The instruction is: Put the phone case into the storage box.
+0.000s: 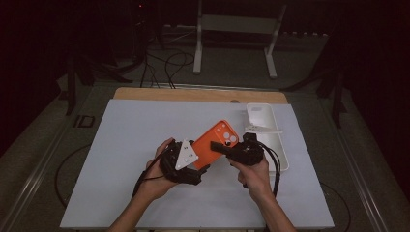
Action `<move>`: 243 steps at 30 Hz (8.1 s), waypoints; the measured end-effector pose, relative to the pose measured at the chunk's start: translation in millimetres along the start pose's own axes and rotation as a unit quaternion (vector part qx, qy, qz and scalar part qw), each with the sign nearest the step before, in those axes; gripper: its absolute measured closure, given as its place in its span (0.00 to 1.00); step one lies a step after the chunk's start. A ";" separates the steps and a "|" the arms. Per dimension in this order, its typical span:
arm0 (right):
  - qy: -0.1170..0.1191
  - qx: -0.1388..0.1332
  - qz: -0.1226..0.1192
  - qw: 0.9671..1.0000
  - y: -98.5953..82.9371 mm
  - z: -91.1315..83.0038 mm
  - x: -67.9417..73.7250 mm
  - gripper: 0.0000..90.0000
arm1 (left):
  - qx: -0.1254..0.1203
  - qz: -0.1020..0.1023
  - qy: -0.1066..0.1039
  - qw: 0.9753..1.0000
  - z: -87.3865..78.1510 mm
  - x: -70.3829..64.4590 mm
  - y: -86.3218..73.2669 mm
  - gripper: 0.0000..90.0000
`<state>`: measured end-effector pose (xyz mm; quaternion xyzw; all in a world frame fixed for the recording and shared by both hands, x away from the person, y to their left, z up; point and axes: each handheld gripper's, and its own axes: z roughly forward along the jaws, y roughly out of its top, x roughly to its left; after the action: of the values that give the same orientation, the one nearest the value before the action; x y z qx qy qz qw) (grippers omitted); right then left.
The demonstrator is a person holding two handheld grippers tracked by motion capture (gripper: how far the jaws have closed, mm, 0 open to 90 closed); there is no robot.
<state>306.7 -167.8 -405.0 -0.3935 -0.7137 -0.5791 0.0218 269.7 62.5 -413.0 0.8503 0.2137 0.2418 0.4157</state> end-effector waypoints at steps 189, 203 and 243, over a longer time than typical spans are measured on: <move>-0.063 -0.056 -0.051 0.995 16.3 -9.5 42.9 0.09 | -0.036 -0.067 0.036 0.996 -12.3 -2.0 -16.8 0.95; -0.076 -0.061 -0.004 0.995 21.3 -1.0 44.0 0.14 | -0.032 -0.065 0.044 0.996 -5.9 -12.2 -19.0 0.95; -0.098 -0.060 -0.002 0.993 21.7 8.8 48.5 0.19 | -0.026 -0.104 0.025 0.994 -7.1 -1.6 -21.0 0.46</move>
<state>289.8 -134.0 -366.7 -0.4479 -0.6770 -0.5794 -0.0729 260.8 77.7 -426.6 0.8059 0.3051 0.2240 0.4552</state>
